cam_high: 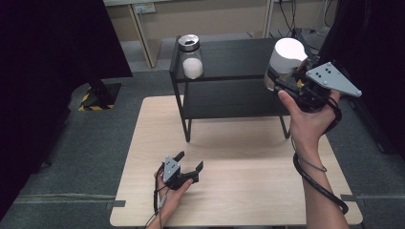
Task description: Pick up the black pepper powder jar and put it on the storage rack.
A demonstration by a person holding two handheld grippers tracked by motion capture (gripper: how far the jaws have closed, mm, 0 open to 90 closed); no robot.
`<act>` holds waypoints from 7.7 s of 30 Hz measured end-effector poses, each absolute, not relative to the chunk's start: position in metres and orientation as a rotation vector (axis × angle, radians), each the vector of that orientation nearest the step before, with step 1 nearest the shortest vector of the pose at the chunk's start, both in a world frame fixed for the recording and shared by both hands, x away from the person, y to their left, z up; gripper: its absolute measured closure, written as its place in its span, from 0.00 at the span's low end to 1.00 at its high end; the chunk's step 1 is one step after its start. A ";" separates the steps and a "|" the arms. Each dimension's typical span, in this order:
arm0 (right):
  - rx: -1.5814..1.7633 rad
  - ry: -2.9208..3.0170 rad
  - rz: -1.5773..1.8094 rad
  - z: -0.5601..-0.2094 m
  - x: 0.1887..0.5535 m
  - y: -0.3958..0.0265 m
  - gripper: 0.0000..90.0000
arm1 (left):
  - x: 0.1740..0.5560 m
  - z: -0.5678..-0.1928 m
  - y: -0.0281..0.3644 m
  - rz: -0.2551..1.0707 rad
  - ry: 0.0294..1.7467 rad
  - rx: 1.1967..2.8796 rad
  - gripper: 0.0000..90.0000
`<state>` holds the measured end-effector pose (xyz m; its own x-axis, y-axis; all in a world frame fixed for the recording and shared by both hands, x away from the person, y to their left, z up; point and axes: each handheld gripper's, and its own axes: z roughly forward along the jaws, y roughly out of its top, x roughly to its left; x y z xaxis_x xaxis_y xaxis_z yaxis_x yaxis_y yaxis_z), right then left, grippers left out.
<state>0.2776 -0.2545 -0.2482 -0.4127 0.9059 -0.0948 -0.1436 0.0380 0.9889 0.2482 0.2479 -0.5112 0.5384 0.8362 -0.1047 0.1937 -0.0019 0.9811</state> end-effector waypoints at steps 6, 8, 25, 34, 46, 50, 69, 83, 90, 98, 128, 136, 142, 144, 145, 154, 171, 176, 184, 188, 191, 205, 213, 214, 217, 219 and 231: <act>0.837 1.445 1.496 -0.236 0.287 -0.253 0.34 | 0.248 -0.511 0.248 0.639 0.920 1.521 0.13; 0.841 1.449 1.478 -0.230 0.292 -0.253 0.34 | 0.248 -0.511 0.248 0.637 0.921 1.518 0.13; 0.988 1.451 1.369 -0.206 0.335 -0.252 0.34 | 0.249 -0.512 0.249 0.634 0.922 1.514 0.13; 1.039 1.444 1.351 -0.207 0.349 -0.252 0.34 | 0.249 -0.512 0.249 0.631 0.923 1.516 0.13; 1.055 1.441 1.346 -0.212 0.354 -0.253 0.34 | 0.249 -0.512 0.249 0.631 0.923 1.515 0.13; 1.043 1.439 1.342 -0.214 0.354 -0.252 0.34 | 0.249 -0.512 0.249 0.633 0.922 1.516 0.13; 1.072 1.433 1.368 -0.217 0.360 -0.254 0.29 | 0.249 -0.512 0.249 0.632 0.922 1.515 0.13; 1.088 1.417 1.395 -0.219 0.353 -0.256 0.08 | 0.248 -0.512 0.248 0.636 0.920 1.518 0.13; 1.085 1.419 1.419 -0.222 0.346 -0.259 0.07 | 0.248 -0.512 0.248 0.637 0.919 1.518 0.13; 1.079 1.397 1.428 -0.232 0.332 -0.261 0.06 | 0.248 -0.511 0.248 0.639 0.917 1.522 0.13; 1.033 1.436 1.515 -0.273 0.287 -0.272 0.06 | 0.248 -0.511 0.247 0.642 0.916 1.523 0.13; 1.021 1.442 1.542 -0.292 0.276 -0.274 0.06 | 0.247 -0.511 0.247 0.641 0.915 1.524 0.13; 1.021 1.464 1.560 -0.306 0.269 -0.275 0.06 | 0.247 -0.512 0.247 0.642 0.914 1.523 0.13; 1.024 1.472 1.564 -0.311 0.267 -0.275 0.06 | 0.247 -0.512 0.247 0.642 0.914 1.522 0.13; 1.027 1.474 1.569 -0.313 0.266 -0.276 0.06 | 0.247 -0.512 0.247 0.642 0.914 1.522 0.13; 1.048 1.495 1.595 -0.333 0.258 -0.280 0.06 | 0.247 -0.512 0.247 0.642 0.914 1.522 0.13; 1.078 1.547 1.592 -0.363 0.251 -0.284 0.06 | 0.247 -0.512 0.247 0.642 0.917 1.517 0.13; 1.084 1.566 1.585 -0.373 0.249 -0.286 0.06 | 0.247 -0.512 0.247 0.642 0.917 1.518 0.13; 1.099 1.577 1.583 -0.387 0.246 -0.290 0.06 | 0.247 -0.512 0.247 0.642 0.918 1.517 0.13; 1.106 1.584 1.582 -0.393 0.245 -0.291 0.06 | 0.247 -0.512 0.247 0.642 0.917 1.517 0.13; 1.112 1.590 1.585 -0.397 0.244 -0.293 0.06 | 0.247 -0.512 0.247 0.642 0.918 1.517 0.13; 1.143 1.601 1.592 -0.415 0.238 -0.301 0.06 | 0.247 -0.512 0.247 0.642 0.918 1.516 0.13; 1.159 1.625 1.592 -0.428 0.236 -0.303 0.06 | 0.247 -0.512 0.247 0.643 0.918 1.516 0.13; 1.160 1.630 1.593 -0.431 0.236 -0.303 0.06 | 0.247 -0.512 0.247 0.642 0.918 1.517 0.13; 1.164 1.640 1.592 -0.435 0.236 -0.303 0.06 | 0.247 -0.512 0.247 0.642 0.918 1.517 0.13; 1.165 1.645 1.591 -0.438 0.235 -0.303 0.06 | 0.247 -0.512 0.247 0.642 0.918 1.516 0.13; 1.194 1.680 1.590 -0.455 0.232 -0.303 0.06 | 0.247 -0.512 0.247 0.643 0.918 1.515 0.13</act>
<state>0.2320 -0.3030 -0.4553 -0.4677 0.8633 0.1897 0.2370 -0.0842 0.9679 0.2466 0.2469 -0.5123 0.5374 0.8369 -0.1042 0.1877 0.0018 0.9822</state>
